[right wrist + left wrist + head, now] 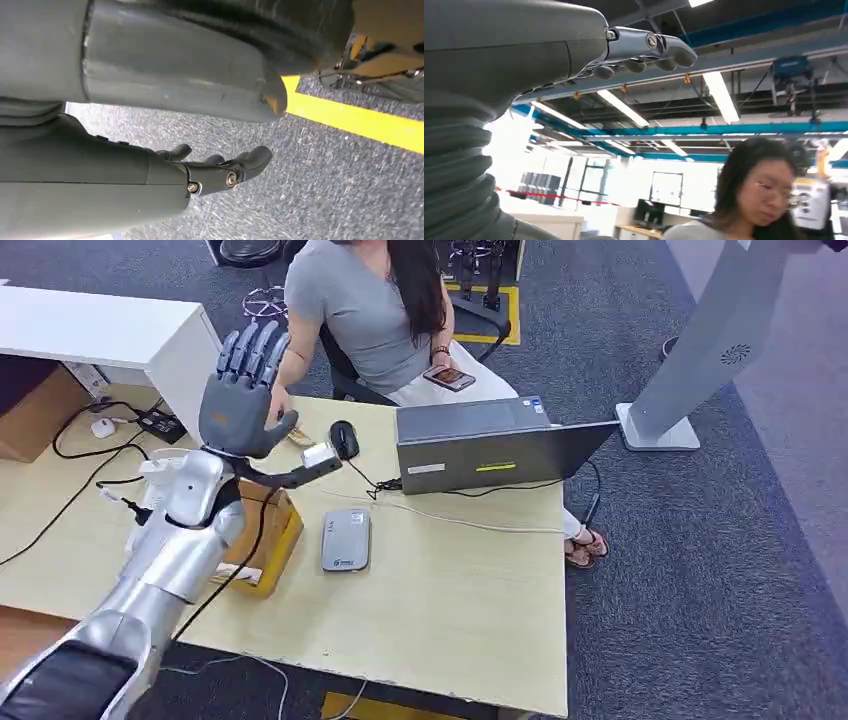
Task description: Pass the card to the sensor for recognition and then transmit it.
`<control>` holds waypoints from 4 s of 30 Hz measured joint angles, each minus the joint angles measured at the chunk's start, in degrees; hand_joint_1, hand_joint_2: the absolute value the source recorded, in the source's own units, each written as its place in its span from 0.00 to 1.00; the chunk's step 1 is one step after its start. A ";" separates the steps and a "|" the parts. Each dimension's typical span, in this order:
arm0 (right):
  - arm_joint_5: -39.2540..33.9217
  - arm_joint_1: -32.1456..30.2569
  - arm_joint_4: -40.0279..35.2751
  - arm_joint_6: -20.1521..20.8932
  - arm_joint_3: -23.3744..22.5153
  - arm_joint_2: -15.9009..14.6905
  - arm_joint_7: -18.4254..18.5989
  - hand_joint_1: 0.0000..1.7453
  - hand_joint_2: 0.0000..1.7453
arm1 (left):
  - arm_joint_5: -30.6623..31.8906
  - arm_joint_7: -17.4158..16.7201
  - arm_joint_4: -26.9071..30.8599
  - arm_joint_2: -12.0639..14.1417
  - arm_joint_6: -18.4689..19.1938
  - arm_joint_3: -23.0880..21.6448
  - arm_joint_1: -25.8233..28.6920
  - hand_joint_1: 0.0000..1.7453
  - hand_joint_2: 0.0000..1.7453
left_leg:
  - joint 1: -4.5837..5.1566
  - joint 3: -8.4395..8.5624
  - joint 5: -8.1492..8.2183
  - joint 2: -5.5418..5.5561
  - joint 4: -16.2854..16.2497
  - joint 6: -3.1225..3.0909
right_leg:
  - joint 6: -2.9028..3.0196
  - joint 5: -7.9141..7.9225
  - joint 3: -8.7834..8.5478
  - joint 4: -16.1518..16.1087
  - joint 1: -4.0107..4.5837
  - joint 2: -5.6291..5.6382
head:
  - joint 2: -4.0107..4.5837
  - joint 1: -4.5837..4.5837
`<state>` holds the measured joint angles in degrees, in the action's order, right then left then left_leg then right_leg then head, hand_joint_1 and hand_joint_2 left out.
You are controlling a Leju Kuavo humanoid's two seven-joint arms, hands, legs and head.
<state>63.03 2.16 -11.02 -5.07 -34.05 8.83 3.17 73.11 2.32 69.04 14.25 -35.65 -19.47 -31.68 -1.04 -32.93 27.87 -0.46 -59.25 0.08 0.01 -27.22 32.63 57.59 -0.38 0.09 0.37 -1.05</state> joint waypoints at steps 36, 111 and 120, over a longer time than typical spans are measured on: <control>-4.52 -0.84 0.00 -3.23 -8.15 0.02 -0.13 0.00 0.00 | -1.61 -1.38 39.64 2.71 7.46 7.32 51.22 0.00 1.00 | -0.04 0.02 0.30 0.06 0.01 -0.05 | -0.10 -0.28 0.01 -0.03 0.02 -0.04 | 0.00 -0.02; 2.19 -0.84 0.00 -0.63 -10.77 0.50 1.03 0.00 0.00 | -4.13 -7.06 23.50 0.35 19.39 24.33 44.06 0.00 1.00 | -0.04 0.03 0.26 0.15 0.01 -0.08 | -0.09 -0.26 -0.06 -0.03 0.03 -0.16 | 0.00 -0.02; 2.23 -0.83 0.00 -0.63 -10.77 0.50 1.03 0.00 0.00 | -4.13 -7.06 23.37 0.20 19.43 24.33 43.81 0.00 1.00 | -0.04 0.03 0.26 0.15 0.01 -0.08 | -0.08 -0.26 -0.06 -0.03 0.03 -0.16 | 0.00 0.00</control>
<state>65.26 1.32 -11.02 -5.70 -44.83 9.33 4.20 68.98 -4.74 92.41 14.45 -16.22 4.85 12.13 -1.09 -32.89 28.13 -0.32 -59.24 0.00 -0.07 -27.49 32.57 57.56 -0.36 -0.07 0.37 -1.05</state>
